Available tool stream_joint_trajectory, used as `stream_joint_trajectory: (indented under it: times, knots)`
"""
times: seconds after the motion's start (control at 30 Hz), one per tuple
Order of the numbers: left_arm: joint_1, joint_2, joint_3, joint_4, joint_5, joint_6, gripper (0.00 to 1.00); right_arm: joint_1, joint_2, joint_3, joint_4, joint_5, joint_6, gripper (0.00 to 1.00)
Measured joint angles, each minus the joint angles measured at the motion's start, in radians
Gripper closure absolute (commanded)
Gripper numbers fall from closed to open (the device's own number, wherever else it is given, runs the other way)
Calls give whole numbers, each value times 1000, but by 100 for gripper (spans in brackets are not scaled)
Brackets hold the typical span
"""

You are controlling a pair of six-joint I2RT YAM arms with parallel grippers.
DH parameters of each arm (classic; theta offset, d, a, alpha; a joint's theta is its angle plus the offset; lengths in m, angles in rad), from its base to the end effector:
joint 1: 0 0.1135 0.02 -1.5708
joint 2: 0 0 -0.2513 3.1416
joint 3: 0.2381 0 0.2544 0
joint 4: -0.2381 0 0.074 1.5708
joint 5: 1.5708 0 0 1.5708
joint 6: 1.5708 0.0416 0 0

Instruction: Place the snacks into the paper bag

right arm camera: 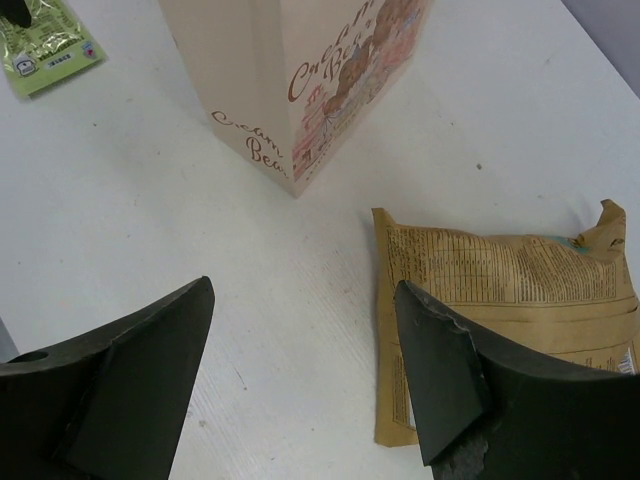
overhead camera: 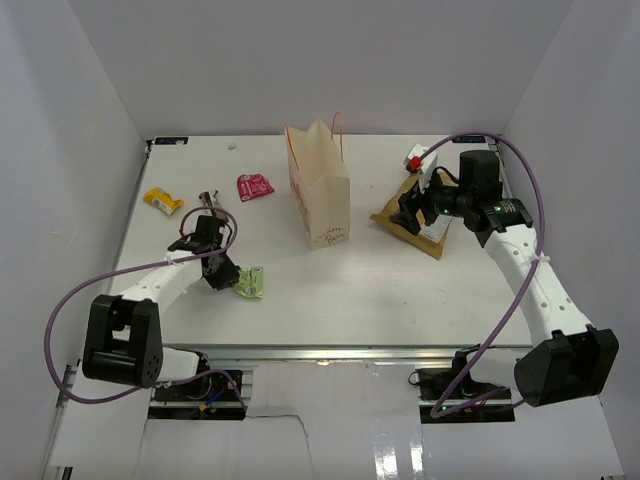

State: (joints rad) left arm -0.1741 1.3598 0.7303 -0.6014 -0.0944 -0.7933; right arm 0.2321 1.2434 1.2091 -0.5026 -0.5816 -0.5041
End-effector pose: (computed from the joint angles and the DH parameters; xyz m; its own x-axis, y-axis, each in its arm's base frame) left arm 0.2380 -0.0379 0.1534 -0.7522 -0.5881 -0.2972 -0.5625 0.8080 -0.1753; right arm 0.2690 0.0871 0.3473 -0.1211 -0.4433 -0.8881 -0.8110 0.5601 -0.1690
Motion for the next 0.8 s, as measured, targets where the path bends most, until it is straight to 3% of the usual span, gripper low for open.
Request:
stream_joint_trajectory:
  times: [0.23,0.43,0.6,0.8]
  knots:
    - [0,-198,48,3,50,26,100,-51,-35,-79,-11,-51,-3,21]
    - [0,-295,332,113,188,56,100,-76,-46,-146,-23,-63,-5,21]
    - [-6,-245,574,243,318,64,100,-82,-47,-172,-22,-64,-16,21]
    - [-98,-35,861,330,377,89,100,-82,-47,-187,-23,-62,-27,21]
